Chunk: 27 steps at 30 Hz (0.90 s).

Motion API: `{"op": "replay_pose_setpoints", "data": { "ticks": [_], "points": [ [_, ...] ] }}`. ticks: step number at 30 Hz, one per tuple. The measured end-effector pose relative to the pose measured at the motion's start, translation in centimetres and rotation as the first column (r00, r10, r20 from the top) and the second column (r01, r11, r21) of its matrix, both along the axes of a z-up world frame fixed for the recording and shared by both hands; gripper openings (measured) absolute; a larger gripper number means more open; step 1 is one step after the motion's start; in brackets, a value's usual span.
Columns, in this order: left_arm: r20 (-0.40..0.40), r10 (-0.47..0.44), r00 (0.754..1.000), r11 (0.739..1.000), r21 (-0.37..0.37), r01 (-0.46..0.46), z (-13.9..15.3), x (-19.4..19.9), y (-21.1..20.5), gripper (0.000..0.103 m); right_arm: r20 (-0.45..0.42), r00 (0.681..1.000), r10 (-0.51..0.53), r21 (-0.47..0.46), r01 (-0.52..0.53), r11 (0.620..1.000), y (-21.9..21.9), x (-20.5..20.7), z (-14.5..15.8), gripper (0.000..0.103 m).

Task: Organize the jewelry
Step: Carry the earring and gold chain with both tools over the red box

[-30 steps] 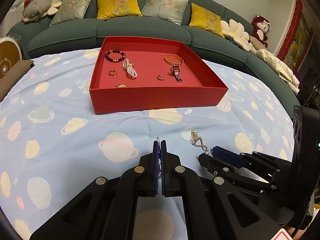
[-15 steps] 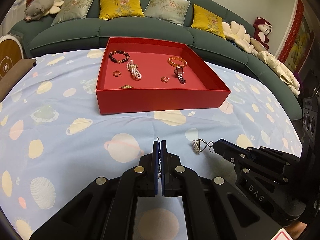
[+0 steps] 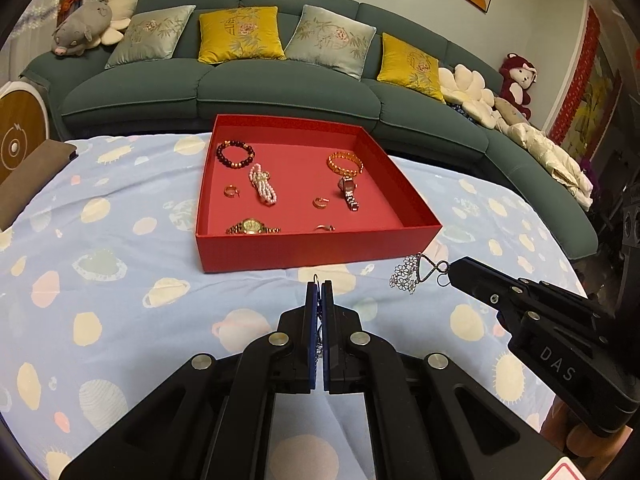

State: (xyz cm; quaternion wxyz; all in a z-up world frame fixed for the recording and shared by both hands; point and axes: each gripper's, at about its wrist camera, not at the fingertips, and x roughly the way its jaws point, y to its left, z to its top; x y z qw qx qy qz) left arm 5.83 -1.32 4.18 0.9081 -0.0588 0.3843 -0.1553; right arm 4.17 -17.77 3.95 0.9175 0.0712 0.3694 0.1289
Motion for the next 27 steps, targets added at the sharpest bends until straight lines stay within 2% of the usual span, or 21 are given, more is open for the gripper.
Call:
{"op": "replay_pose_setpoints", "data": {
  "ticks": [8, 15, 27],
  "points": [
    [0.061, 0.017, 0.998, 1.0, -0.013, -0.017, 2.8, 0.4, 0.1, 0.0, 0.072, 0.997, 0.0, 0.024, -0.001, 1.0, 0.4, 0.5, 3.1, 0.0],
    [0.091, 0.035, 0.995, 0.999, -0.011, -0.034, 4.1, 0.9, 0.1, 0.0, 0.132, 0.991, 0.007, 0.035, -0.012, 0.999, 0.9, 1.0, 5.6, 0.0],
    [0.125, 0.07, 0.99, 0.998, -0.004, -0.07, 6.0, 2.9, 0.1, 0.0, 0.162, 0.986, -0.04, 0.056, 0.031, 0.998, -0.4, 2.5, 7.2, 0.0]
  ]
}}
